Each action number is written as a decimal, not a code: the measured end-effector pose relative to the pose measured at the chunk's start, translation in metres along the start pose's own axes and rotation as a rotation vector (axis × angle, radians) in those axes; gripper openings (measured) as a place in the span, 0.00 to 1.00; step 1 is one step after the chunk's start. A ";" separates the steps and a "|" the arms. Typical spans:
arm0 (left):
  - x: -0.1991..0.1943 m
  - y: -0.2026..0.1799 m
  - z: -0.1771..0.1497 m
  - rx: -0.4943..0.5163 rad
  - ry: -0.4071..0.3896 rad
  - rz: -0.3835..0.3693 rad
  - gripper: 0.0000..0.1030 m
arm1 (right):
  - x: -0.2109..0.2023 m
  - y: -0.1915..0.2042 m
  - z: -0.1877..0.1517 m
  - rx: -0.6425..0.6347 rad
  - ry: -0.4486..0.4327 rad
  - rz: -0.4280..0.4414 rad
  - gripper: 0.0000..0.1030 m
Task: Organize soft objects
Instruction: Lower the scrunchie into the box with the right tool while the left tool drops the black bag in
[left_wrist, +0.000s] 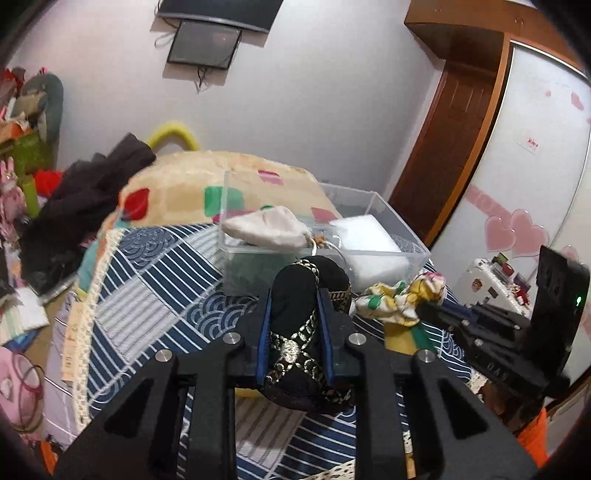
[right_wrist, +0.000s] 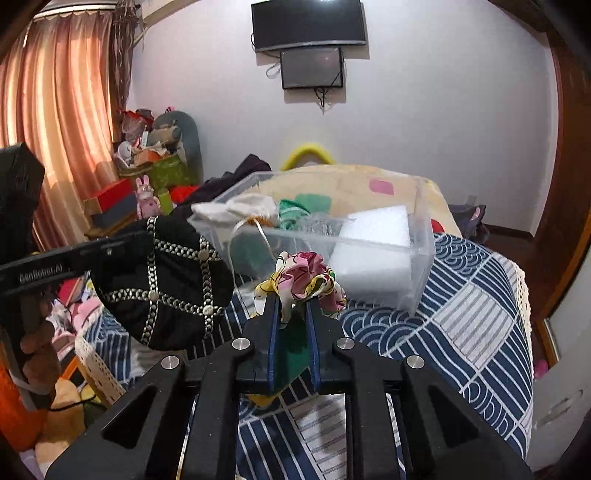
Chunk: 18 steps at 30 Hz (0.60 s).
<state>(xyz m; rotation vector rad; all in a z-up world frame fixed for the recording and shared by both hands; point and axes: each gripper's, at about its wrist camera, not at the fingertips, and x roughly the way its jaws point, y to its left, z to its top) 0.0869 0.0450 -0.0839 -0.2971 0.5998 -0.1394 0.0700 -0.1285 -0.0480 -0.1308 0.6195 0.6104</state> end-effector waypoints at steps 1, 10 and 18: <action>0.004 -0.001 -0.002 0.003 0.012 0.003 0.21 | 0.001 0.000 -0.001 -0.002 0.008 -0.002 0.12; 0.017 0.000 -0.008 -0.013 0.048 0.018 0.21 | 0.006 -0.008 -0.022 0.005 0.081 -0.042 0.12; -0.011 -0.012 0.017 0.038 -0.044 0.019 0.21 | 0.004 -0.005 -0.020 -0.011 0.099 -0.059 0.58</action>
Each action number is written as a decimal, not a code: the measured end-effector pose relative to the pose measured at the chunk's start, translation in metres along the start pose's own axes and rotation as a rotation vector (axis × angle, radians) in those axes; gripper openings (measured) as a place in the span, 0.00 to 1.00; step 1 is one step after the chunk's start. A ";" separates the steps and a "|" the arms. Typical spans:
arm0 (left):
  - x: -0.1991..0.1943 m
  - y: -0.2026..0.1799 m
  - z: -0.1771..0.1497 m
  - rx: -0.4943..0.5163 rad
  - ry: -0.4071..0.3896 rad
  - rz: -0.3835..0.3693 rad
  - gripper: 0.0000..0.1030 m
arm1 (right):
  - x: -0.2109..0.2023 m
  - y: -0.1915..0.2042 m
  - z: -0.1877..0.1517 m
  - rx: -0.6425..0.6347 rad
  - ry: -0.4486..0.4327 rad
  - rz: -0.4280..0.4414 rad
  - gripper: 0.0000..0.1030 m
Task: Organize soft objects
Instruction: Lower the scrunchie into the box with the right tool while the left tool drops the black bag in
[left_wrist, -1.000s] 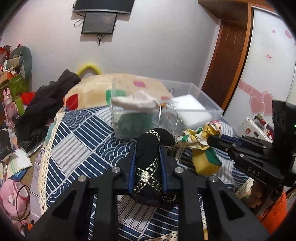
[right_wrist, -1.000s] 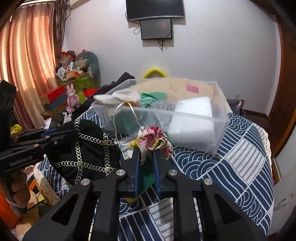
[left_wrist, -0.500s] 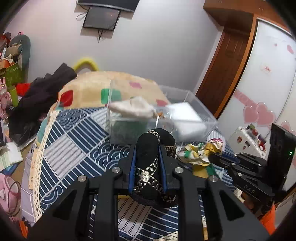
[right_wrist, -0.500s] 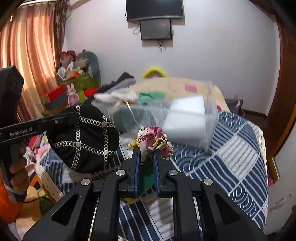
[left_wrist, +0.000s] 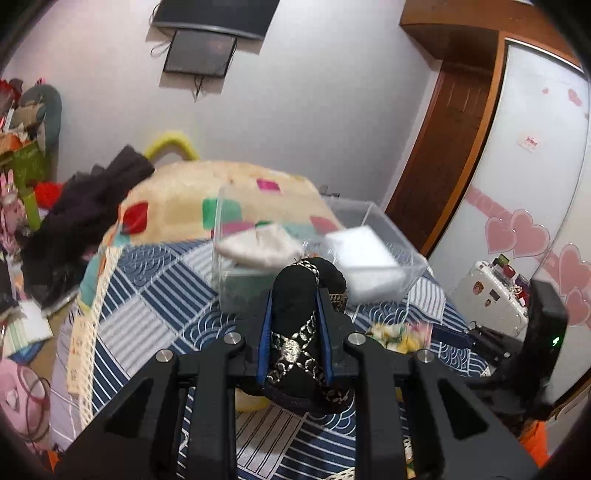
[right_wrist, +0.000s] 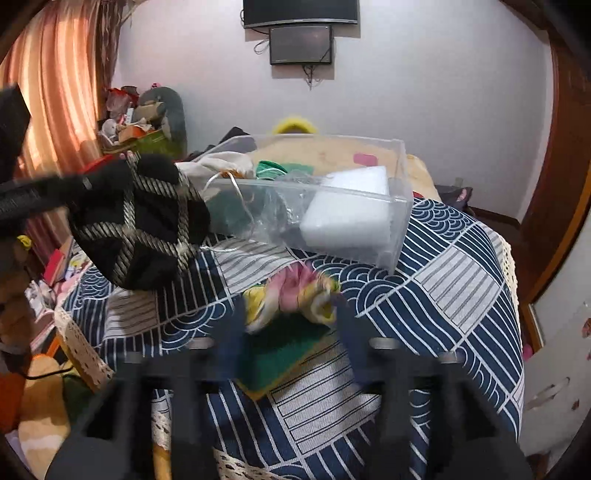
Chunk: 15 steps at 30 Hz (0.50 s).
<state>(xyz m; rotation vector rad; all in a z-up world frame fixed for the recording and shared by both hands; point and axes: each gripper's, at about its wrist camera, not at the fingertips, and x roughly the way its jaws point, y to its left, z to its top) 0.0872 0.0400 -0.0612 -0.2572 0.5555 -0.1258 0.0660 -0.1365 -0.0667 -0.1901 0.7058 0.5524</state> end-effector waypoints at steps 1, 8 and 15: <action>-0.003 -0.002 0.002 0.009 -0.010 0.002 0.21 | 0.001 0.001 -0.001 0.001 0.005 -0.009 0.59; -0.012 -0.007 0.013 0.035 -0.039 0.002 0.21 | 0.000 0.007 0.003 -0.025 -0.018 -0.019 0.52; -0.018 -0.010 0.029 0.052 -0.085 0.009 0.21 | 0.016 0.005 0.002 -0.016 0.023 -0.023 0.12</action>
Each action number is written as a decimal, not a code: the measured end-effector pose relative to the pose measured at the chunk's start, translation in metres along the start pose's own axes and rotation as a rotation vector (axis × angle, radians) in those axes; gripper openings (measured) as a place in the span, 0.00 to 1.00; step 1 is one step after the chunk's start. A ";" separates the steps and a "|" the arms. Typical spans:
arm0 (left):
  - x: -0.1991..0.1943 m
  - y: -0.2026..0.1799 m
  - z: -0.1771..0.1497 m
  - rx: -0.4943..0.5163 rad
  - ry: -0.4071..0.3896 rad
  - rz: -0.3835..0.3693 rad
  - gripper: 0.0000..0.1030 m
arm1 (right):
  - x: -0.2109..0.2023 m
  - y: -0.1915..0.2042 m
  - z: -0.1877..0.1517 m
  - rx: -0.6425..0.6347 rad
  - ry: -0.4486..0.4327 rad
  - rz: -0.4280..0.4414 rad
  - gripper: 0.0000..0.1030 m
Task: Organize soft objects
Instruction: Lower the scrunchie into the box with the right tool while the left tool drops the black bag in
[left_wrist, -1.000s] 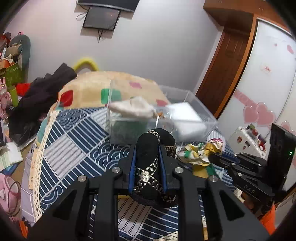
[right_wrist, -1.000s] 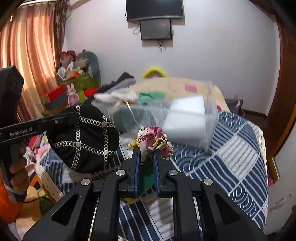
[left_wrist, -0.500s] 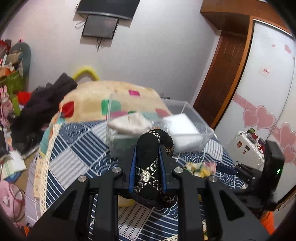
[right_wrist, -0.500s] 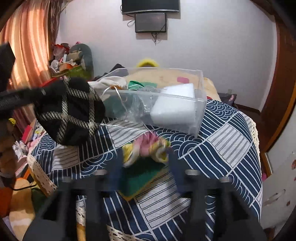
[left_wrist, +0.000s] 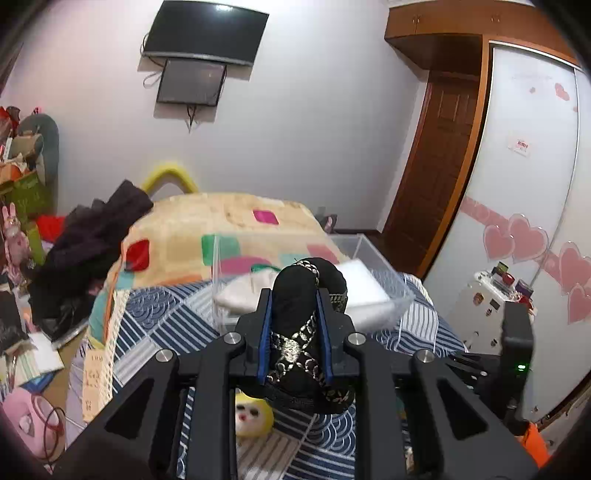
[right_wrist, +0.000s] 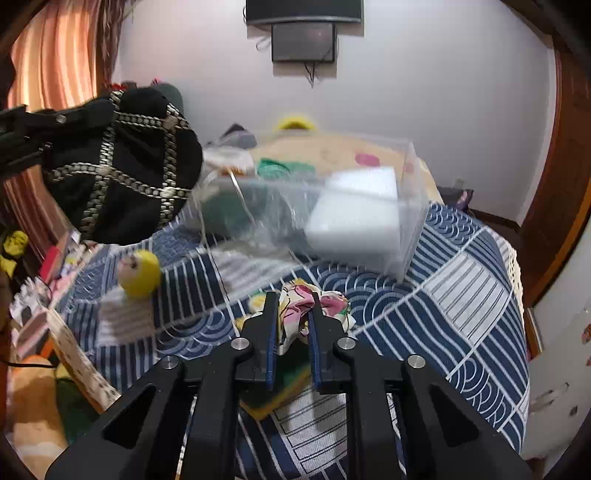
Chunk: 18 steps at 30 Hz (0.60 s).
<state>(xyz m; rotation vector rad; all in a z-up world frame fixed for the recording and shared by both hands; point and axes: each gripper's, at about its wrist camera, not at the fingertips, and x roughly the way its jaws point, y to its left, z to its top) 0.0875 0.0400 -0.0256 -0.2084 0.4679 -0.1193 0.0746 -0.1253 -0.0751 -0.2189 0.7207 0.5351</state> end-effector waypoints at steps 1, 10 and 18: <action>0.000 0.000 0.004 0.000 -0.009 0.003 0.21 | -0.004 -0.001 0.001 0.002 -0.012 0.005 0.12; 0.017 0.001 0.031 0.000 -0.052 0.028 0.21 | -0.040 -0.003 0.036 0.009 -0.166 0.029 0.12; 0.054 0.009 0.038 -0.016 -0.028 0.041 0.21 | -0.038 -0.007 0.071 0.015 -0.250 0.021 0.12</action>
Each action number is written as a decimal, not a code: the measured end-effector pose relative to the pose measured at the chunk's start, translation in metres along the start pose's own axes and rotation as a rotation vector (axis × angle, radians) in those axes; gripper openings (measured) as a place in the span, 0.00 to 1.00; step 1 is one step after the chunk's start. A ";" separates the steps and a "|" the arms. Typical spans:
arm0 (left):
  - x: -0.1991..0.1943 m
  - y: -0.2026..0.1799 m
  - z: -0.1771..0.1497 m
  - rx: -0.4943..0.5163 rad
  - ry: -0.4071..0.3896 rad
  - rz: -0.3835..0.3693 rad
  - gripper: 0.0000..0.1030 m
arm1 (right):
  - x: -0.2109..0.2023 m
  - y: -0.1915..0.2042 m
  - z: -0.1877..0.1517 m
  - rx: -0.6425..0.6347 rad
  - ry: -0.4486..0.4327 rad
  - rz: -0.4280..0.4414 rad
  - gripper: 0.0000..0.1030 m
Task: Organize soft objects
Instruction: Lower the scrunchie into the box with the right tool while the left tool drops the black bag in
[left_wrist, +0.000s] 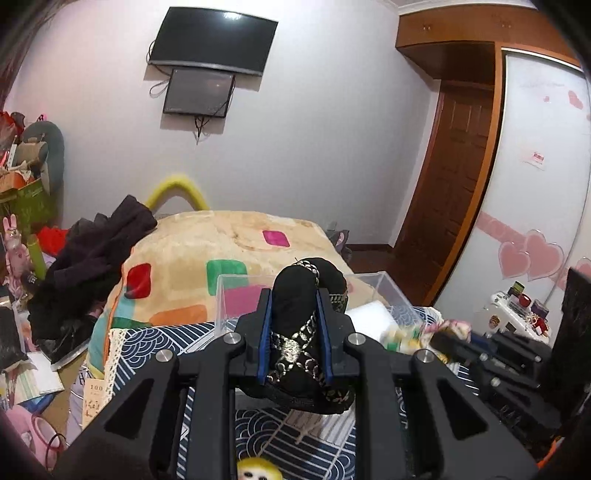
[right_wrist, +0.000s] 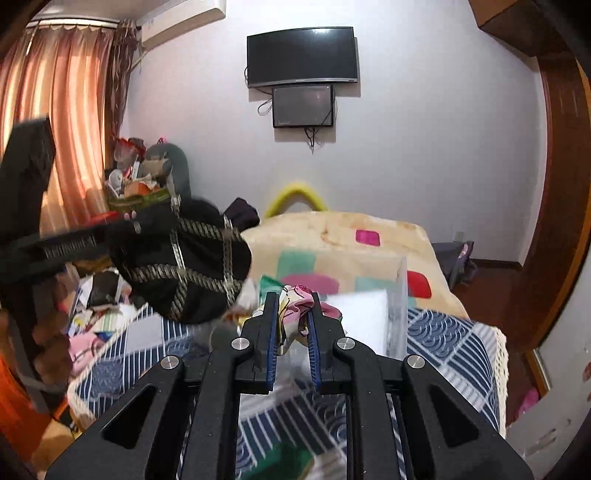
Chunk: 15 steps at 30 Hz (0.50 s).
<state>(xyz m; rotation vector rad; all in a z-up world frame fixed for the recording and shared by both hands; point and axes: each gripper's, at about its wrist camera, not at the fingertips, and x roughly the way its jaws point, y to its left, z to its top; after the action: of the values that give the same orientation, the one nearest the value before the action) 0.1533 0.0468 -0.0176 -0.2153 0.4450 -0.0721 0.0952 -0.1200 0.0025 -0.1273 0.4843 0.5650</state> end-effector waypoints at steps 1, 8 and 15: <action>0.009 0.002 -0.001 -0.001 0.013 -0.004 0.21 | 0.003 -0.001 0.003 0.004 -0.004 0.003 0.12; 0.052 0.008 -0.013 0.010 0.079 0.034 0.21 | 0.038 -0.003 0.014 -0.003 0.026 0.006 0.12; 0.079 0.016 -0.029 0.002 0.160 0.048 0.21 | 0.072 -0.005 0.005 -0.006 0.125 -0.013 0.12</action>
<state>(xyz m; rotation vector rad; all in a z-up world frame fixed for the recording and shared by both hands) 0.2120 0.0479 -0.0796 -0.1973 0.6090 -0.0424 0.1531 -0.0883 -0.0278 -0.1723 0.6032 0.5477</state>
